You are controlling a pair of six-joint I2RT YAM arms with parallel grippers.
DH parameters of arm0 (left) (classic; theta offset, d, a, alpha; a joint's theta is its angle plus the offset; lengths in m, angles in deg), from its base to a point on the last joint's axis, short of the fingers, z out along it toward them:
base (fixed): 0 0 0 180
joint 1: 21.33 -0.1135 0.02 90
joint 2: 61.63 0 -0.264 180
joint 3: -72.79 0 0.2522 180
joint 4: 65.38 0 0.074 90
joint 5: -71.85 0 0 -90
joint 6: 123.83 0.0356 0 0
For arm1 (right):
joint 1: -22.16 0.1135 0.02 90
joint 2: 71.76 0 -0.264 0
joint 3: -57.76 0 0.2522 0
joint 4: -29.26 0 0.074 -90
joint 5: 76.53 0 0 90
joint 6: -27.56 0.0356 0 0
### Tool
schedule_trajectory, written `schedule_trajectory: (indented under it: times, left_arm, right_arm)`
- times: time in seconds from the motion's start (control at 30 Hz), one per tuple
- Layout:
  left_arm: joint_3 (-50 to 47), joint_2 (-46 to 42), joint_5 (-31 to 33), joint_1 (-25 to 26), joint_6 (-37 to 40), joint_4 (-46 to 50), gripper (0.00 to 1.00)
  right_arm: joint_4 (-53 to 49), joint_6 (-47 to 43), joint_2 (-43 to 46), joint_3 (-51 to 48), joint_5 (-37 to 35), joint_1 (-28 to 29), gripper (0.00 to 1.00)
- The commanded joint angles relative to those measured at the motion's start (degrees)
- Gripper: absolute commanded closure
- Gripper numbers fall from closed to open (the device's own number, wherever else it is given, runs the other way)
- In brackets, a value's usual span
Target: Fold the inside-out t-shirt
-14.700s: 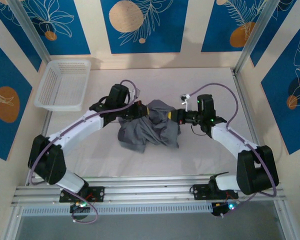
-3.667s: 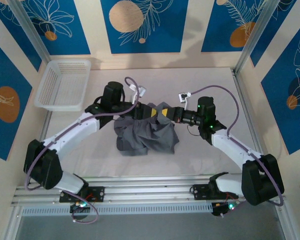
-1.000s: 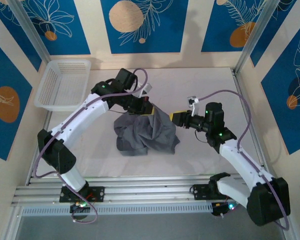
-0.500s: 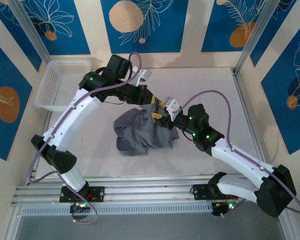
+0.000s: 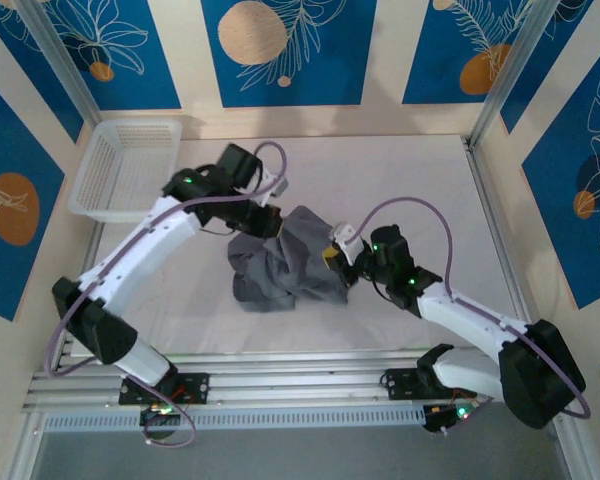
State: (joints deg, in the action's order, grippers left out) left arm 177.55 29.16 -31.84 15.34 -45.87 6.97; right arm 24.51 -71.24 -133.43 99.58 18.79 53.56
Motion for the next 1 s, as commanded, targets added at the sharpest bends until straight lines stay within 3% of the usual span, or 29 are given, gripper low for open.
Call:
schedule_trajectory:
  times: [0.0, 0.1, 0.2, 0.33, 0.47, 0.63, 0.73, 0.87, 0.97]
  left_arm:
    - [-7.97, 4.46, 8.56, -0.23, -0.94, -3.85, 1.0]
    - [-12.4, 5.05, 8.01, -0.89, -3.26, -9.94, 0.97]
    - [-13.79, 6.16, 14.19, -2.25, -5.7, -11.18, 0.85]
    - [-16.13, 2.28, 15.42, -6.26, -7.84, -13.53, 0.69]
    - [-18.58, -3.39, 8.54, -11.21, -9.18, -16.98, 0.59]
    - [-20.88, -11.62, 1.39, -13.09, -11.86, -22.01, 0.59]
    - [-21.95, -17.3, 4.34, -13.23, -14.51, -23.33, 0.57]
    - [-25.92, -26.23, 12.83, -13.28, -18.1, -24.22, 0.54]
    - [-29.16, -32.53, 18.89, -13.23, -19.58, -23.23, 0.51]
  right_arm:
    - [-5.19, 1.8, 6.53, -1.67, 0.24, -1.73, 1.0]
    - [-11.81, 2.8, 8.84, -0.61, -2.46, -3.98, 1.0]
    - [-14.79, 3.61, 8.67, 1.05, -0.98, -4.24, 0.98]
    - [-14.16, 4.93, 8.13, 3.87, 0.42, -3.04, 0.9]
    - [-15.98, 2.7, 4.36, 9.89, 1.02, 0.06, 0.84]
    - [-21.39, -5.2, -4.92, 21.68, -1.29, 7.46, 0.78]
    - [-27.34, -13.07, -13.19, 30.39, -2.78, 12.06, 0.77]
    - [-36.8, -20.71, -26.03, 41.84, -7.83, 15.89, 0.75]
    - [-38.51, -22.08, -33.63, 47.71, -7.82, 16.85, 0.62]
